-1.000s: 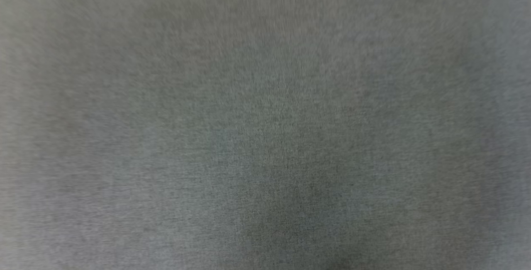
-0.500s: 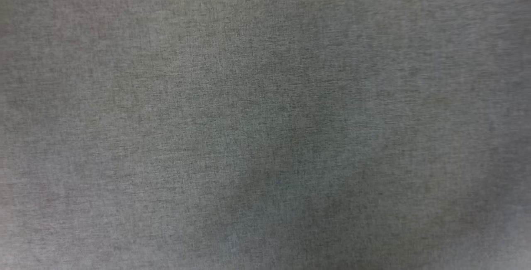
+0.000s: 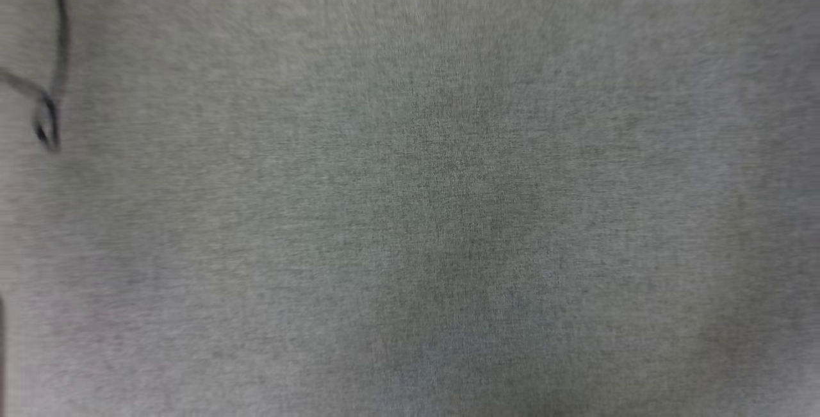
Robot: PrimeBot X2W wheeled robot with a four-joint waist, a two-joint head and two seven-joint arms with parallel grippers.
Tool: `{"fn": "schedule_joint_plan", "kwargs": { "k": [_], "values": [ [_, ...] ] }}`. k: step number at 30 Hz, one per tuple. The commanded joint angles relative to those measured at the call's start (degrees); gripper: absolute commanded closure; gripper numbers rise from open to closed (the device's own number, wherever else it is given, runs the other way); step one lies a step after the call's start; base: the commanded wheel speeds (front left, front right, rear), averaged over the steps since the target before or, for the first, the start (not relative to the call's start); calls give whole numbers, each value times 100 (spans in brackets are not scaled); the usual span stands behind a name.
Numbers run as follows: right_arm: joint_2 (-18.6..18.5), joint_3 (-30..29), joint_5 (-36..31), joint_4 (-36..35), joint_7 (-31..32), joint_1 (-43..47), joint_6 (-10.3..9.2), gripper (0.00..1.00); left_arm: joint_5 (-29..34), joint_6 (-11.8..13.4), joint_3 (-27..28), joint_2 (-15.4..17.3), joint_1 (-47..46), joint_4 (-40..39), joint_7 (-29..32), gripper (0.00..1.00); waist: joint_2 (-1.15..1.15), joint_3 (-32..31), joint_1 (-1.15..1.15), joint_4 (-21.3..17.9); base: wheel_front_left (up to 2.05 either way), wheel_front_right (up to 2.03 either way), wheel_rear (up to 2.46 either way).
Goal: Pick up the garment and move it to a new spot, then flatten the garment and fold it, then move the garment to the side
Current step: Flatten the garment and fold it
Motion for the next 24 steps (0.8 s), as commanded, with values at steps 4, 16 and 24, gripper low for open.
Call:
{"fn": "schedule_joint_plan", "kwargs": {
  "k": [4,16,24],
  "values": [
    [-109,281,302,-143,-164,1225,-8,100,-334,-38,65,-29,1390,-7,-101,100,0,-1113,-1,98,0,0,0],
    [-518,332,886,-1223,43,4615,-9,100,-716,605,144,-134,5383,-1281,-146,100,0,-2882,-1,233,0,0,0],
    [-641,-428,820,-2382,575,6777,-11,100,-919,1512,186,-33,7685,-3061,330,100,0,-3548,-1,342,0,0,0]
  ]
}}
